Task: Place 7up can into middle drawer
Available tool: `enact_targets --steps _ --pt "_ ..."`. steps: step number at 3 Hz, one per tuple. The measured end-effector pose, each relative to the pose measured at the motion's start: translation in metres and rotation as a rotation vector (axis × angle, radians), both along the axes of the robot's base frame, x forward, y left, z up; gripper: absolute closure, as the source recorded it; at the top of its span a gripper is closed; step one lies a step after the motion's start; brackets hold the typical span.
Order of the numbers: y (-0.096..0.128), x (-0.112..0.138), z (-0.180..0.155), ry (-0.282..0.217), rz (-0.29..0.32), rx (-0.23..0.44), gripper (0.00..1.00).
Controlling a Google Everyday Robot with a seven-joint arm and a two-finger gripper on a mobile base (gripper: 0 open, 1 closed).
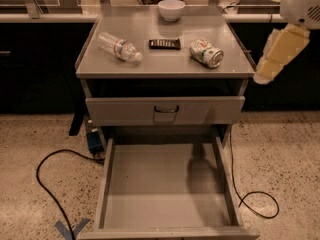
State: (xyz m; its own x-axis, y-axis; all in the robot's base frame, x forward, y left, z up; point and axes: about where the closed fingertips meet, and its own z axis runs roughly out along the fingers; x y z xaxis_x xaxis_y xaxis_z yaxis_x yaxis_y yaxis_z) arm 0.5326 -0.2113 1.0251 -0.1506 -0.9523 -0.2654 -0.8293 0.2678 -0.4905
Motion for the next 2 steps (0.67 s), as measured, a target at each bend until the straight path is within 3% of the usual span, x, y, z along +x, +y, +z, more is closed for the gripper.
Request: enact_targets --steps 2 --pt "-0.038 0.065 0.002 -0.127 -0.113 0.126 0.0"
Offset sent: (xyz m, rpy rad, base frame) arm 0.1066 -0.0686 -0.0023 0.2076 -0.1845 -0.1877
